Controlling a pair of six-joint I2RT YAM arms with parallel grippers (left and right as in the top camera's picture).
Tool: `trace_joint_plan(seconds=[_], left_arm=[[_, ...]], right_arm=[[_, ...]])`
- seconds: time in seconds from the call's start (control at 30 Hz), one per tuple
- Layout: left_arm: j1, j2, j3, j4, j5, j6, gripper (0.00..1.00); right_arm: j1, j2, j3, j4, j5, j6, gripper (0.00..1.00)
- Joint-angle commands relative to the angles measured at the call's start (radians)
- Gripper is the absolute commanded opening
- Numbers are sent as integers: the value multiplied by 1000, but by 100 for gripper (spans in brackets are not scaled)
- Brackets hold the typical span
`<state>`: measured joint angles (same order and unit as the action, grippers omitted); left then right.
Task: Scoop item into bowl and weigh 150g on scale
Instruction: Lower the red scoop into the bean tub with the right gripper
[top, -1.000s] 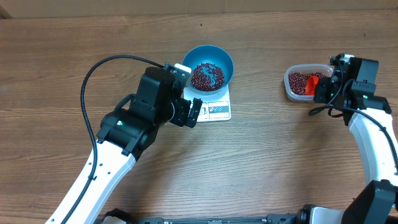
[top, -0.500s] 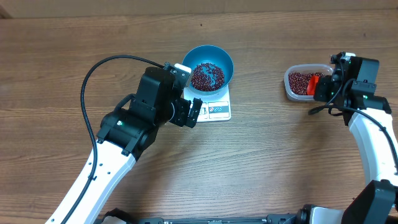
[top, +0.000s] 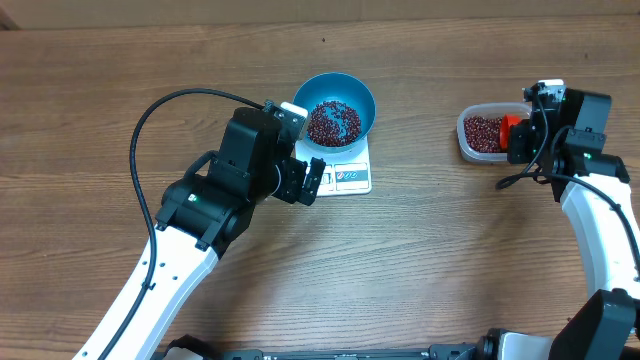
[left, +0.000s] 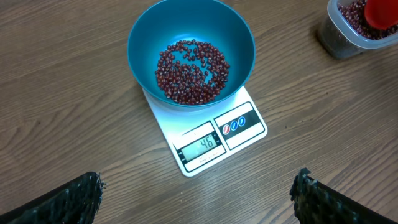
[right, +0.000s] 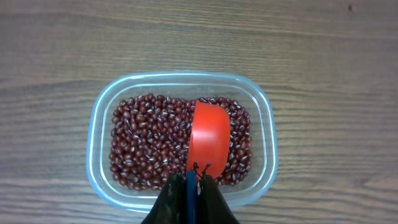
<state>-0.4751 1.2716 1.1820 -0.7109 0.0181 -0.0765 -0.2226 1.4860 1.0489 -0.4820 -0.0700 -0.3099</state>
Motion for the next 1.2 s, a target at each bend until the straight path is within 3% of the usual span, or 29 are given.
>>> trace_joint_plan(seconds=[0.0,0.37,0.63,0.93,1.17], left_arm=[[5,-8,5,4,8,-14,99],[5,-8,5,4,8,-14,100],[5,-8,5,4,8,-14,100],[5,-8,5,4,8,-14,99],[5,-8,5,4,8,-14,100]], right_arm=[[-1,1,-2,10,9,-150,4],[-1,1,-2,47,78,-249,4],[-1,37,-2,-29,81,-248,4],[-1,110,-2,-34,64,-137,4],[-2,110,-2,-51,-105,-95,4]])
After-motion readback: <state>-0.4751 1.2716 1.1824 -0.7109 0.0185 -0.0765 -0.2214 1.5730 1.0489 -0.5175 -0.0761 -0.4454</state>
